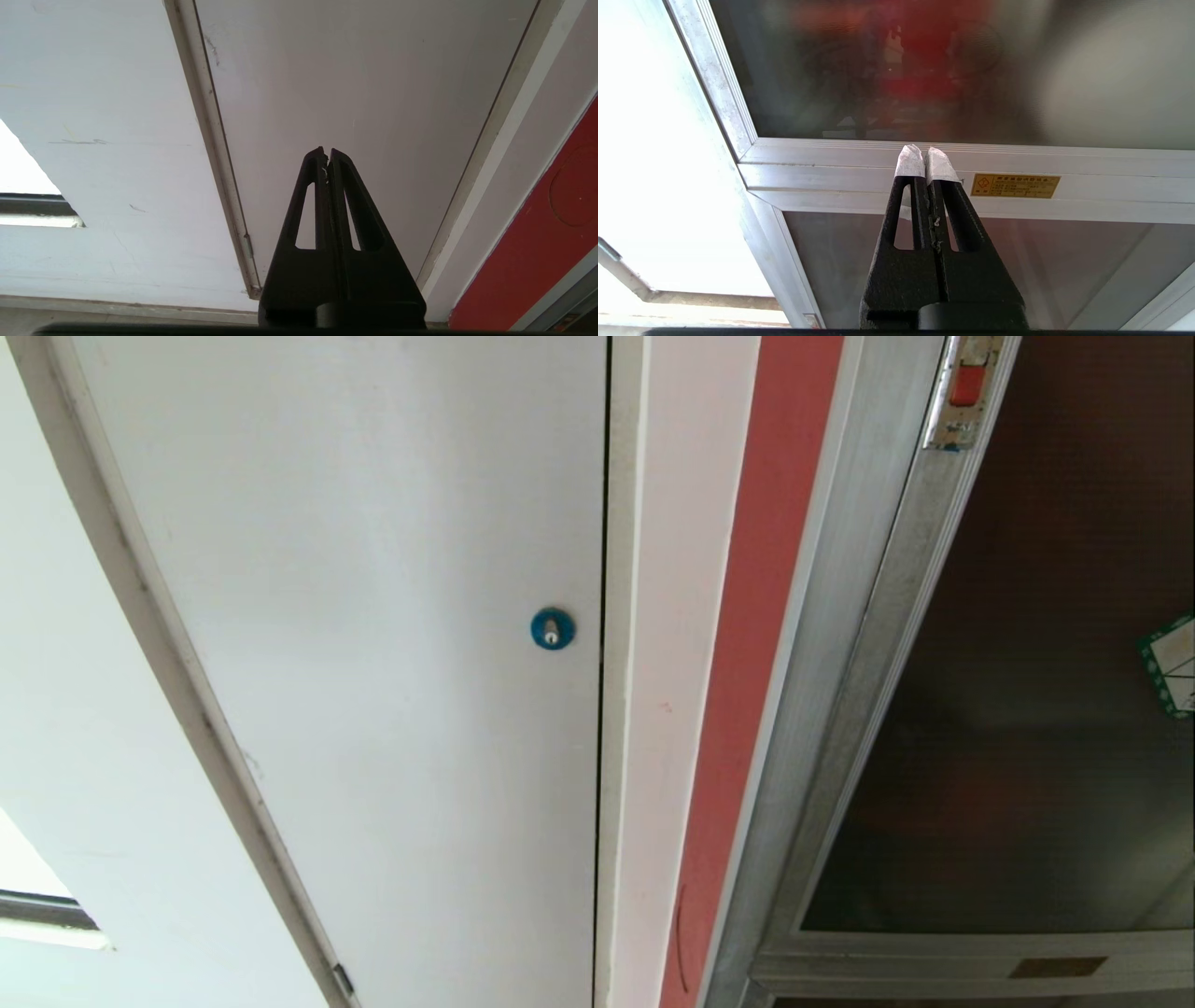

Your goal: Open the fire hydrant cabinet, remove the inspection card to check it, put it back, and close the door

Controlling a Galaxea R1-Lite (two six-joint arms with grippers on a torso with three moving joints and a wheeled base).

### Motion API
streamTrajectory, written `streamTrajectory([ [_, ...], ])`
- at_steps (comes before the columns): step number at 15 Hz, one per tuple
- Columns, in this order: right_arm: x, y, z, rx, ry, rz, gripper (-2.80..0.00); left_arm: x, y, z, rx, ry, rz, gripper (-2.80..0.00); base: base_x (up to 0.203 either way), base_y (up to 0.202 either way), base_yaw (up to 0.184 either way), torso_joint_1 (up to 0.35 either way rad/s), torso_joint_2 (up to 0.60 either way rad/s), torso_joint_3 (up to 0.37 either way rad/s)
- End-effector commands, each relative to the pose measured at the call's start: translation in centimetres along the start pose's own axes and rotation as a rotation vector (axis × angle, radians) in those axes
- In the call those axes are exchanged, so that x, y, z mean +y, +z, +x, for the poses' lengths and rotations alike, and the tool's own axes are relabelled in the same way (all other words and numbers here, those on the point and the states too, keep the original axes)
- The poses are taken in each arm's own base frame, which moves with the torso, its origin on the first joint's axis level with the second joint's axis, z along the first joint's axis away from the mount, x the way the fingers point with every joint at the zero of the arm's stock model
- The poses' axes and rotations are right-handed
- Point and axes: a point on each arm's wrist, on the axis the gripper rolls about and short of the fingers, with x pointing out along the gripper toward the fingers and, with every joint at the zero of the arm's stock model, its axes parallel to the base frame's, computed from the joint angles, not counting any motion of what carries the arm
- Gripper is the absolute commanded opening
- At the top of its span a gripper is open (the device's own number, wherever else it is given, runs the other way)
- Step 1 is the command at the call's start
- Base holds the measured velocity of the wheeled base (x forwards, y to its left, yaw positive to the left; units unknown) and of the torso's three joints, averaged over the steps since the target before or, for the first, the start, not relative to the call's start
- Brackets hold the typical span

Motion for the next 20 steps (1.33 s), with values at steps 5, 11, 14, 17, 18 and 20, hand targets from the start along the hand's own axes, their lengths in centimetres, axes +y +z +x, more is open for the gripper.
streamTrajectory([
  [5,0.0,0.0,0.0,-0.001,0.001,-0.004,-2.8,0.0,-0.1,0.0,0.002,0.0,0.0,-2.8,0.0,0.0,0.0,0.0,0.0,0.0],
  [11,0.0,0.0,0.0,-0.002,-0.003,0.019,-2.8,0.0,-0.1,0.0,0.002,0.0,0.0,-2.8,0.0,0.0,0.0,0.0,0.0,0.0],
  [14,0.0,0.1,0.0,-0.005,-0.003,0.015,-2.8,0.0,-0.1,0.0,0.002,0.0,0.0,-2.8,0.0,0.0,0.0,0.0,0.0,0.0],
  [17,0.0,1.8,-0.6,-0.047,0.003,0.016,-2.8,0.0,-0.1,0.0,0.002,0.0,0.0,-2.8,0.0,0.0,0.0,0.0,0.0,0.0],
  [18,0.1,3.0,-0.9,-0.058,0.012,0.015,-2.8,0.0,-0.1,0.0,0.002,0.0,0.0,-2.8,0.0,0.0,0.0,0.0,0.0,0.0],
  [20,0.2,5.5,-1.4,-0.048,0.053,0.015,-2.8,0.0,-0.1,0.0,0.002,0.0,0.0,-2.8,0.0,0.0,0.0,0.0,0.0,0.0],
])
